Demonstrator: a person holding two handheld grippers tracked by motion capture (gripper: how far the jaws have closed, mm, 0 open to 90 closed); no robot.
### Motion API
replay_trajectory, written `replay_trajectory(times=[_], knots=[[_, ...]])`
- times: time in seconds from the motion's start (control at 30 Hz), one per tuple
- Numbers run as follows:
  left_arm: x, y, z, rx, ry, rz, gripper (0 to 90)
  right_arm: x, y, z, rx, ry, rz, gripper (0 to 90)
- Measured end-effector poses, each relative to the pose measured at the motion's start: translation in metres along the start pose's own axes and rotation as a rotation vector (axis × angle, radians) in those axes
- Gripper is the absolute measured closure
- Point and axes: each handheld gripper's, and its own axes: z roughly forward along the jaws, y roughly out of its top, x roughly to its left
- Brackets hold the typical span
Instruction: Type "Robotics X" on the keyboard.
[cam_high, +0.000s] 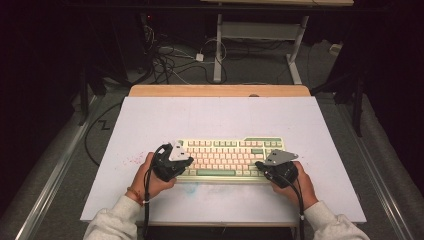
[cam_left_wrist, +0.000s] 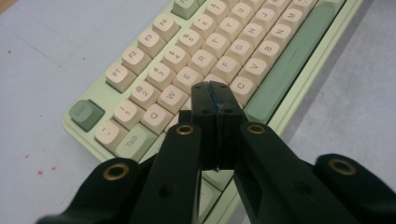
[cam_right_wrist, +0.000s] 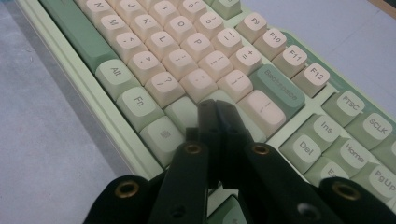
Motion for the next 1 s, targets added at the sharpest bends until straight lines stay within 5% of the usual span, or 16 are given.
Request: replay_trajectory(times=[0.5, 1.0], knots=[[-0.002, 0.009, 0.022, 0.043, -0.021, 0.016, 85.2, 0.001, 0.0, -0.001, 0.0, 0.001, -0.003, 90.0], [-0.004, 0.009, 0.027, 0.068, -0.023, 0.035, 84.9, 0.001, 0.0, -0.001, 0.001, 0.002, -0.004, 90.0]])
